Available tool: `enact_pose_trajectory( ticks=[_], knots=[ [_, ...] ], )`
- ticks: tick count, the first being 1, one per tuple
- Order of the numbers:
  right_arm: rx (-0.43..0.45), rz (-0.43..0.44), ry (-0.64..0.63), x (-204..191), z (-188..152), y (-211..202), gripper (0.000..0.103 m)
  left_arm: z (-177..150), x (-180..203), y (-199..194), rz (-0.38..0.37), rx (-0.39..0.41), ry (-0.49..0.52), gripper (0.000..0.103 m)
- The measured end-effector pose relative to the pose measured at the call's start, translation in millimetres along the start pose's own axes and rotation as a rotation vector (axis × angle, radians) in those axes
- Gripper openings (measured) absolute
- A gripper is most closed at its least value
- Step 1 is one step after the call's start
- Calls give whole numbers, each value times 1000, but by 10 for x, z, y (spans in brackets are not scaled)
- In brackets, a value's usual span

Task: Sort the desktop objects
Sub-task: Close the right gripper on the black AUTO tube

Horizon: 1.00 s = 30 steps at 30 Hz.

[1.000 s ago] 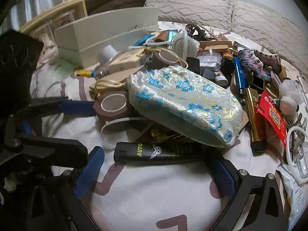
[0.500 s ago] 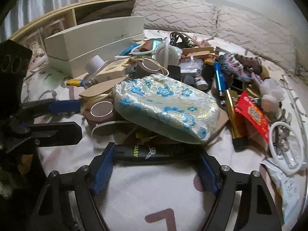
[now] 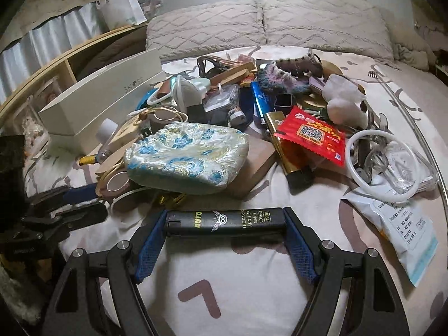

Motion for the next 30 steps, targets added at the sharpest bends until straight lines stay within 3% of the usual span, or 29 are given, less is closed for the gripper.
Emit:
enact_pose_trajectory(
  ticks=[2,5,9,21,30],
  knots=[
    [-3,-6,-4,-9,0,15,80,-20,31,3,-11,-14,5,49],
    [-7,-2,6,1,2,35,80,-51,74,2,39,-26,52,48],
    [-11,-5,5,7,-4,42,80,-75,78,-35,71,-22,41,20],
    [-14,-5,7,10,-6,58,80,-118,416,8,-102,-48,53,19],
    [-15,-7,4,6,-12,63,80,-100,257,100,51,-54,101,19]
  ],
)
Point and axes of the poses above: each gripper's, at about its wrist camera, not at the fingertips, and y roughly the way its jaws point, x to its right, z to its top, the point moved 8 cm from there along y, roughly the way its jaws point, and after that the axes turned 6 degrees about y, right-handed, at the moved point
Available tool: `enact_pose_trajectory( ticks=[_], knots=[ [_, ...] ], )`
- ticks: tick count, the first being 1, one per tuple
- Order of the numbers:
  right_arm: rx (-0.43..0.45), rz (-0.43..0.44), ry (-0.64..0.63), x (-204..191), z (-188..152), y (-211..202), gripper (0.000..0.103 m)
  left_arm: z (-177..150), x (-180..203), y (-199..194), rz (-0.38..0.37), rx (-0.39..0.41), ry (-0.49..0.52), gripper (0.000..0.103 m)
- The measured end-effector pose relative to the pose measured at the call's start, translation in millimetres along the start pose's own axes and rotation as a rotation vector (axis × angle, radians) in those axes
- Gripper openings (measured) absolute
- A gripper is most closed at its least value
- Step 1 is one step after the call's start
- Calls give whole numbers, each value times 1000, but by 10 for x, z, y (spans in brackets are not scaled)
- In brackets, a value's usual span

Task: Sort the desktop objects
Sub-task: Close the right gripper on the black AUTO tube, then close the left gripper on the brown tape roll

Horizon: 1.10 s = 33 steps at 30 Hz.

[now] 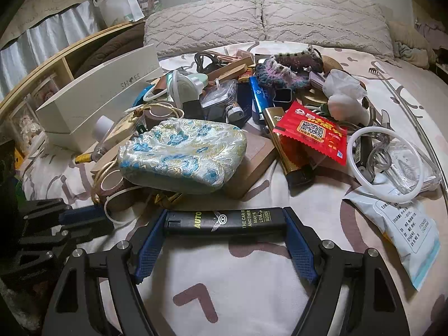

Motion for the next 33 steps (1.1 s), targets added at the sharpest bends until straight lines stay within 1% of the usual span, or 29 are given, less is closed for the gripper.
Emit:
enact_pose_trajectory(
  ticks=[4,7,9,12,16,18,19,21,23,29,33],
  knots=[
    [-1,0,-1,4,-8,0,80,-20,-53,-10,44,7,24,19],
    [-1,0,-1,-2,-7,1,80,-16,-85,-15,52,11,16,19],
    [-1,-2,-2,-3,-8,1,80,-3,-134,-22,81,18,9,20],
    [-2,-4,-4,-8,-15,5,80,9,-171,-16,74,20,-17,27],
    [-6,-7,-6,-10,-15,14,80,37,-161,17,78,23,-17,35],
    [-8,-10,-9,-11,-17,15,80,48,-162,29,83,26,-21,41],
    [-9,-11,-10,-11,-17,16,80,57,-162,30,83,29,-23,43],
    [-12,-13,-15,-19,-20,19,81,73,-153,26,81,36,-26,51],
    [-15,-16,-24,-28,-20,28,83,94,-138,22,78,47,-25,54],
    [-17,-42,-48,-41,-28,22,84,173,-112,49,85,65,-21,54],
    [-4,-102,-76,-44,-33,-4,84,203,-108,77,79,74,-42,54]
  ],
)
Point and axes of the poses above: each gripper's, at about its wrist camera, not at the fingertips, and y roughly the way its jaws point, x to its right, z to its top, the point moved 8 cm from there along y, roughly the way its jaws point, and after that the axes turned 6 degrees about y, right-handed, at the moved point
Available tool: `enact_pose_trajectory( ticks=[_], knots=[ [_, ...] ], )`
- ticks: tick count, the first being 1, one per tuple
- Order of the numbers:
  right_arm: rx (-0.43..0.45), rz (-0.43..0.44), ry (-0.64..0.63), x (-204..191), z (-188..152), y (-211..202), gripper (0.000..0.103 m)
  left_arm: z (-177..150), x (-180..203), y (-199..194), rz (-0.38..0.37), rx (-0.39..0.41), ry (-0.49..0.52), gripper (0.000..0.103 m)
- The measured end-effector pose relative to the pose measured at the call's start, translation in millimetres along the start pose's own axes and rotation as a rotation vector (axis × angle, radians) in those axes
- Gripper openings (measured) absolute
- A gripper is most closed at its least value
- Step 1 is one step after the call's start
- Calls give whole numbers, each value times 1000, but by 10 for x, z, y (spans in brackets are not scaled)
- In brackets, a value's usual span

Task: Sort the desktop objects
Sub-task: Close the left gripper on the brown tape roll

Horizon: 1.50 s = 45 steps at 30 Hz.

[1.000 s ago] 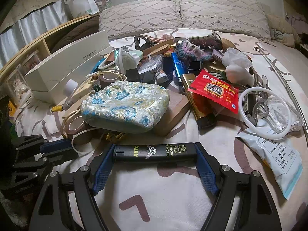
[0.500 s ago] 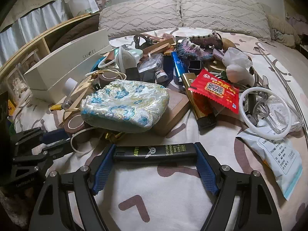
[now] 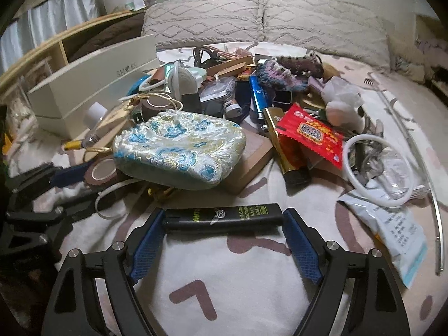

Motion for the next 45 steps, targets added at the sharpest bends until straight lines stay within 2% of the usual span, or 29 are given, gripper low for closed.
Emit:
enact_pose_trajectory(
  ticks=[14,18,34,42,45],
  knots=[
    [15,-21,-13,-4,8,0,84,-32,54,33,12,22,15,54],
    [15,-22,-14,-3,7,2,84,-18,39,14,37,36,33,43],
    [3,-46,-26,-15,-16,35,84,-13,26,92,74,46,39,44],
    [15,-48,-27,-23,-17,9,84,-2,1,55,64,56,17,43],
    [30,-54,-37,-46,-14,-26,80,-4,15,15,65,63,24,43]
  ],
)
Point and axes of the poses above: each gripper's, at about its wrist camera, not at the fingertips, and y roughly the way its jaws point, x to its right, z to its top, the point moved 8 cm from there along y, roughly the way its jaws point, and after that the axes turned 6 degrees about y, right-handed, at the moved point
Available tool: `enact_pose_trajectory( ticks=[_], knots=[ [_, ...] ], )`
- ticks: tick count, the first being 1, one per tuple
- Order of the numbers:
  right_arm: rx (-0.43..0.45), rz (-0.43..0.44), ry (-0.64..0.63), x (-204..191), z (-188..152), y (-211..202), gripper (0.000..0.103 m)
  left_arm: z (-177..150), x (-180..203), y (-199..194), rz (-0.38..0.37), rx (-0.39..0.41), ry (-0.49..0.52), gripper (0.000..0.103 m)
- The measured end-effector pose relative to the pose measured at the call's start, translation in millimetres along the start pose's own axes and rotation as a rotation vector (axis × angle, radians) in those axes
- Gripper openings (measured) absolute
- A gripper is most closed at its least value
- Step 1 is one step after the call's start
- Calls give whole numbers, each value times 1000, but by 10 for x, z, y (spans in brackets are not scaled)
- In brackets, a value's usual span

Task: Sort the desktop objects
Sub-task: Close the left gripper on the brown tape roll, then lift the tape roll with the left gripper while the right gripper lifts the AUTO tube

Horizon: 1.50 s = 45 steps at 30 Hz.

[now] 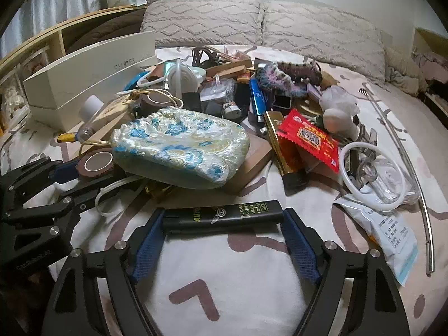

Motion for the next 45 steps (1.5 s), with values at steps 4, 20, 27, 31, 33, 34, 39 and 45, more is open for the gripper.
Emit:
enact_pose_trajectory(
  ticks=[4,20,27,31,33,34,39,45],
  knots=[
    [32,17,19,-9,37,-91,80,-8,14,-62,-5,8,0,43],
    [74,-7,39,-135,-22,-247,80,18,-78,-332,-1,61,-36,43],
    [99,-27,38,-164,9,-368,80,78,-48,-407,-17,71,-30,43],
    [116,14,64,-144,83,-441,80,208,-64,-464,-35,90,-30,43],
    [128,19,69,-126,147,-480,80,288,-79,-489,-29,97,-21,43],
    [137,19,70,-119,185,-506,80,344,-91,-500,-23,101,-15,43],
    [187,27,64,-116,441,-624,80,648,-142,-557,-4,142,14,43],
    [252,57,54,-132,778,-719,80,1029,-218,-617,22,191,39,43]
  ],
)
Point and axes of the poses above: each gripper's, at about its wrist camera, not at the fingertips, and y roughly the way its jaws point, x to its right, z to its top, the point moved 8 cm from there along y, roughly the way its jaws point, and after that the axes turned 6 degrees about y, right-handed, at the moved point
